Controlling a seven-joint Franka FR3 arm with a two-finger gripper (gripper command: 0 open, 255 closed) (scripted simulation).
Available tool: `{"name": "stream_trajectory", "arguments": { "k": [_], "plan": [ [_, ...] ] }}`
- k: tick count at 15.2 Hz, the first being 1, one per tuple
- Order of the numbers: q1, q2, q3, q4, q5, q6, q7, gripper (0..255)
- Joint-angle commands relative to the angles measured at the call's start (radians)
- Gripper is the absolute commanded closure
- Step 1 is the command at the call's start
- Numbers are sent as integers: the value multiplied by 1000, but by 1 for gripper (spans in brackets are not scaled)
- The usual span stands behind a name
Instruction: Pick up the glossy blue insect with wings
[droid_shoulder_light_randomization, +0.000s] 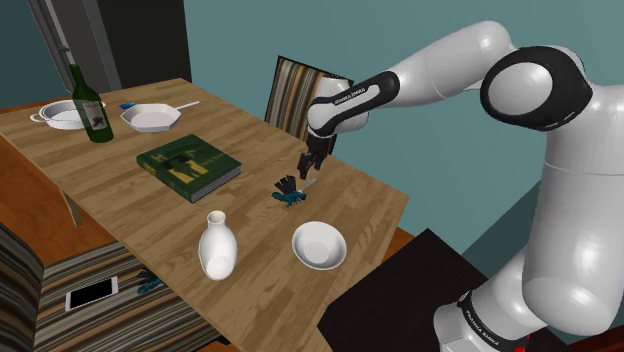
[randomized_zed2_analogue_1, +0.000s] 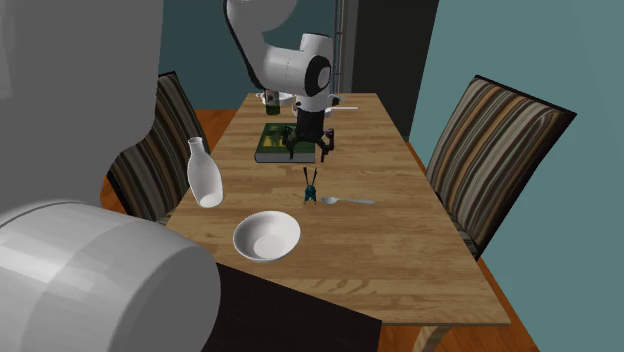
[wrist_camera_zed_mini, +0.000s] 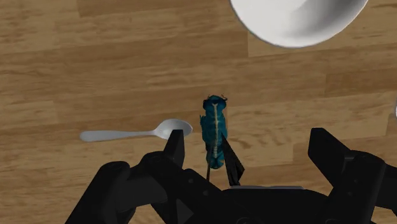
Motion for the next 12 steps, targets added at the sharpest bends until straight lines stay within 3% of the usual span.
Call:
{"name": "stream_trajectory", "arguments": {
  "k": [1, 6, 12],
  "plan": [
    [1, 82, 4, 79, -3, -3, -8, 0],
    [7, 294, 13, 307, -14, -31, -24, 0],
    [7, 357, 14, 336, -13, 1, -28, 0]
  ]
}}
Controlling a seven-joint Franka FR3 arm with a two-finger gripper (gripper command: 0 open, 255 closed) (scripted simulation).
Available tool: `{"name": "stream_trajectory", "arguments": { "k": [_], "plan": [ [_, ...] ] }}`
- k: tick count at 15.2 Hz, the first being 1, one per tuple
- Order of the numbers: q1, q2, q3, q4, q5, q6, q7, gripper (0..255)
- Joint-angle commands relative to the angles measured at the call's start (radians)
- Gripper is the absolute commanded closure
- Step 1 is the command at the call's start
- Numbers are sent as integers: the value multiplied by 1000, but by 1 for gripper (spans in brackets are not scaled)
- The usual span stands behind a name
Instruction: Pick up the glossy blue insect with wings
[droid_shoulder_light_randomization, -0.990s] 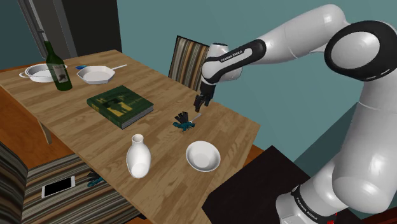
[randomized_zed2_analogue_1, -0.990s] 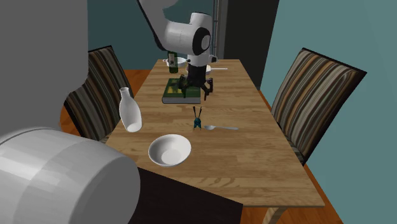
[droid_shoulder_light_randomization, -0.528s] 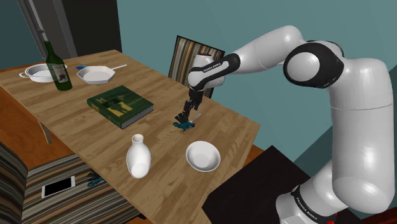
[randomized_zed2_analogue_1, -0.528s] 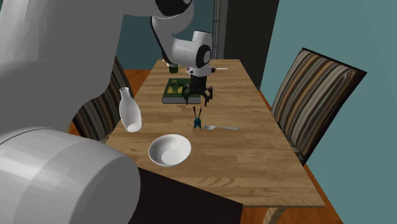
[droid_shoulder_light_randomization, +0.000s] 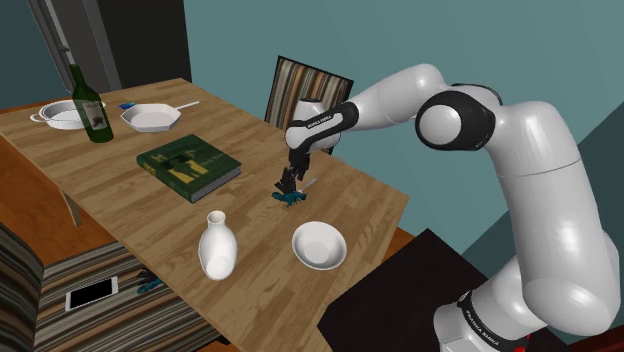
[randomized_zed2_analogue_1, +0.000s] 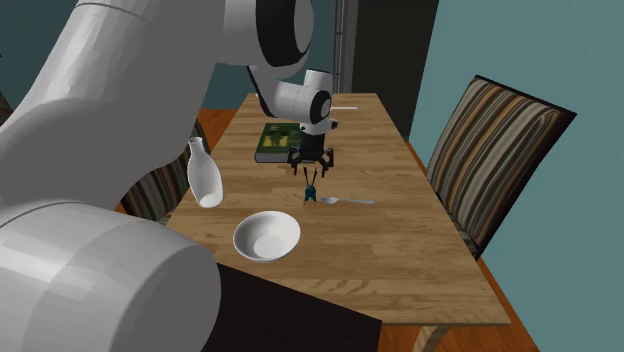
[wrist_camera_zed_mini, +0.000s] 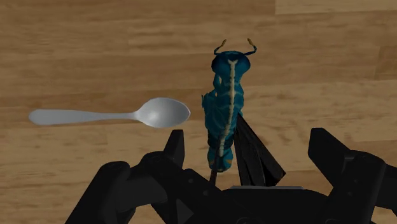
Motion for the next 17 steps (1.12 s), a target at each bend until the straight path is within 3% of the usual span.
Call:
{"name": "stream_trajectory", "arguments": {
  "k": [1, 4, 5, 17],
  "plan": [
    [1, 23, 1, 12, 0, 11, 0, 0],
    [1, 40, 1, 19, 1, 21, -1, 0],
    [1, 41, 1, 21, 1, 21, -1, 255],
    [1, 7, 0, 6, 0, 2, 1, 255]
  ]
}}
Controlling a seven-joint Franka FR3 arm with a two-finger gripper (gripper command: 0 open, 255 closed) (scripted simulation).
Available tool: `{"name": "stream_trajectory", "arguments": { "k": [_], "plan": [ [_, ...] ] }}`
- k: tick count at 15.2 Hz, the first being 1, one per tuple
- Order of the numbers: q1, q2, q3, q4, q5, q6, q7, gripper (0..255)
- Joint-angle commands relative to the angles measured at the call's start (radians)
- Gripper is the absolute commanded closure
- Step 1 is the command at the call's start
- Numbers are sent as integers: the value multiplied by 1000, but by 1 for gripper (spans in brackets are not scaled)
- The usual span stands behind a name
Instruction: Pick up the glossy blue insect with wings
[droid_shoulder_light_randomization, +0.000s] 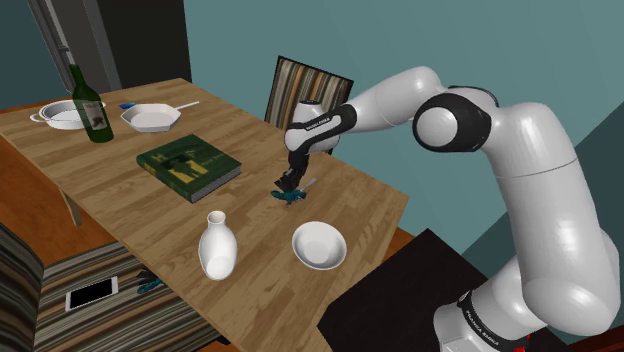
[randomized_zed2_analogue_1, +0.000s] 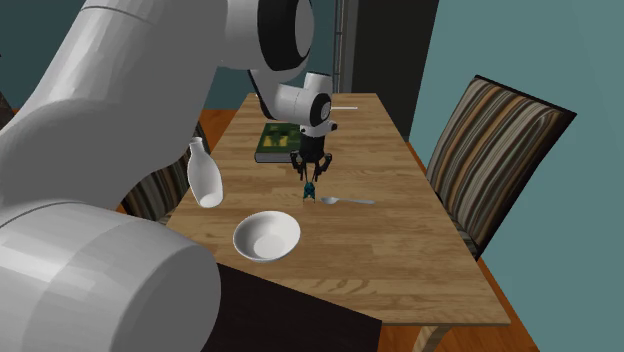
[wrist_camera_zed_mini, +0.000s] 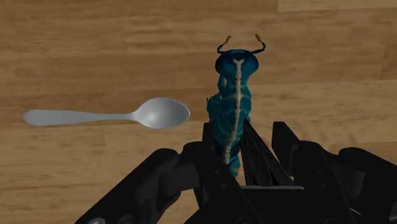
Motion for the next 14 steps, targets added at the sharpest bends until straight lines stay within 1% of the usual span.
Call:
{"name": "stream_trajectory", "arguments": {
  "k": [1, 12, 14],
  "plan": [
    [0, -23, 0, -11, 0, -11, 1, 255],
    [1, -130, -3, -36, -4, -94, 9, 255],
    [1, -131, -3, -36, -4, -95, 9, 255]
  ]
}}
